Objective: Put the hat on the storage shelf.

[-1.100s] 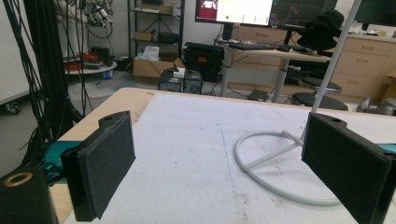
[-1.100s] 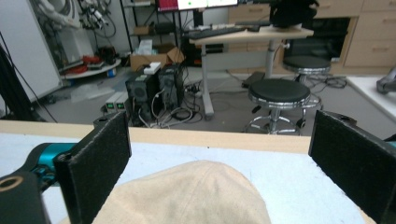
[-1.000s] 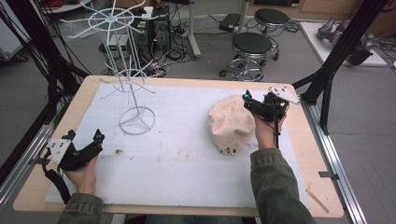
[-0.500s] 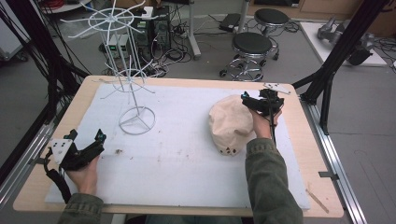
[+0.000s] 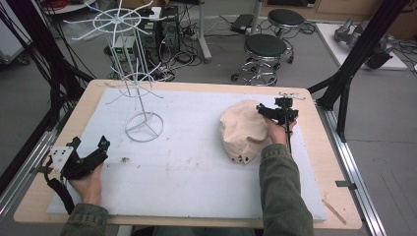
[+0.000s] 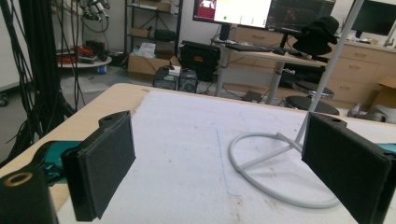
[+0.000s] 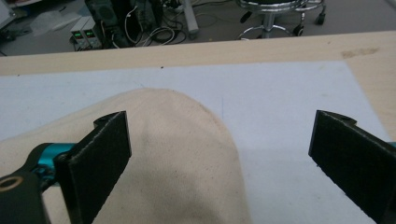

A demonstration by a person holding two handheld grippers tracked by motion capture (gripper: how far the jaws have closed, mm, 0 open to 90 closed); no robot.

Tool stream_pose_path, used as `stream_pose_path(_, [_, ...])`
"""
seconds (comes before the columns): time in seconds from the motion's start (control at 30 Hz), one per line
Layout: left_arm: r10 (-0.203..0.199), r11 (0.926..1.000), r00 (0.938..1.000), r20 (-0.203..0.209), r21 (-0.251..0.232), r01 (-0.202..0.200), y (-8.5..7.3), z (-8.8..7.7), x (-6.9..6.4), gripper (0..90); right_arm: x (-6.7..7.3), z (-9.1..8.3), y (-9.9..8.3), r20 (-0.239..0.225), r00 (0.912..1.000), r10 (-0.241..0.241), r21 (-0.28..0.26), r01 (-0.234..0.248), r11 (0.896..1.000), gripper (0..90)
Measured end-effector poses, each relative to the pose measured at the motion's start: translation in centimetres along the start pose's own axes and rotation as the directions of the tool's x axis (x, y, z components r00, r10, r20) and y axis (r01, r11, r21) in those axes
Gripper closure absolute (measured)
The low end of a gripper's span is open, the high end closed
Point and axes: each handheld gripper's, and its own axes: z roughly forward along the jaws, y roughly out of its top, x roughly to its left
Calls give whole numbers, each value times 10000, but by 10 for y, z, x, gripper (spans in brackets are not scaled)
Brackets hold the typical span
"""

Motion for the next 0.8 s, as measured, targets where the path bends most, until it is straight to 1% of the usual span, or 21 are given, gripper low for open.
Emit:
stream_pose_path(0.03, [0, 10000, 10000, 0, 0, 0, 0, 0, 0, 96, 0, 0, 0, 0, 10000, 0, 0, 0, 10000, 47])
stream_pose_path(0.07, [29, 10000, 10000, 43, -20, -29, 0, 0, -1, 97, 0, 5, -3, -122, 9999, 45, 205, -43, 9998, 48])
stream_pose_path(0.1, [78, 10000, 9999, 109, -61, -77, 0, 0, -2, 96, 0, 6, -4, -112, 9999, -1, 341, 5, 9994, 48])
stream_pose_path(0.13, [78, 10000, 9999, 109, -61, -77, 0, 0, -2, 96, 2, 7, -5, -73, 9999, -94, 520, 97, 9986, 50])
stream_pose_path(0.17, [21, 9999, 9996, 272, -146, -17, 0, 0, -2, 96, 3, 9, -6, 0, 9994, -332, 658, 331, 9973, 54])
stream_pose_path(0.2, [-79, 9995, 9990, 432, -286, 91, 0, 0, -2, 96, 4, 10, -7, 130, 9988, -462, 764, 451, 9961, 56])
stream_pose_path(0.23, [-112, 9994, 9985, 541, -328, 130, 0, -1, -2, 97, 4, 11, -7, 123, 9984, -552, 768, 541, 9956, 59])
stream_pose_path(0.27, [-111, 9992, 9985, 531, -379, 132, 0, -1, -2, 96, 4, 12, -7, 82, 9985, -537, 748, 529, 9958, 59])
stream_pose_path(0.3, [-51, 9995, 9987, 511, -295, 66, 0, -1, -3, 96, 3, 13, -8, 42, 9988, -478, 759, 473, 9960, 60])
stream_pose_path(0.4, [-55, 9996, 9988, 494, -268, 68, 0, 0, -3, 96, 2, 18, -12, 14, 9995, -314, 1043, 311, 9941, 59])
stream_pose_path(0.43, [-40, 9996, 9990, 450, -270, 52, 0, 0, -3, 96, 4, 20, -14, 34, 9993, -370, 1155, 364, 9926, 59])
stream_pose_path(0.5, [-35, 9997, 9991, 430, -247, 45, 0, 0, -2, 97, 8, 22, -16, 217, 9980, -600, 1269, 568, 9903, 59])
stream_pose_path(0.53, [-33, 9997, 9991, 414, -228, 43, 0, 0, -2, 97, 8, 22, -16, 217, 9980, -600, 1269, 568, 9903, 59])
stream_pose_path(0.57, [-40, 9997, 9992, 394, -224, 49, 0, 0, -2, 97, 9, 23, -16, 302, 9971, -699, 1264, 655, 9898, 59])
stream_pose_path(0.67, [-29, 9998, 9993, 379, -201, 36, 0, 0, -2, 96, 8, 26, -19, 314, 9973, -658, 1368, 610, 9887, 59])
stream_pose_path(0.7, [-16, 9998, 9992, 397, -214, 25, -1, 0, -3, 96, 9, 28, -21, 308, 9970, -713, 1589, 656, 9851, 61])
stream_pose_path(0.73, [-16, 9998, 9992, 397, -214, 25, -1, 0, -3, 97, 9, 28, -21, 308, 9970, -713, 1589, 656, 9851, 61])
stream_pose_path(0.77, [9, 9999, 9991, 428, -166, -2, -1, 1, -4, 97, 11, 29, -21, 229, 9955, -923, 1680, 872, 9819, 114])
stream_pose_path(0.8, [9, 9999, 9991, 428, -166, -2, -1, 1, -4, 96, 11, 29, -21, 125, 9953, -961, 1747, 924, 9803, 135])
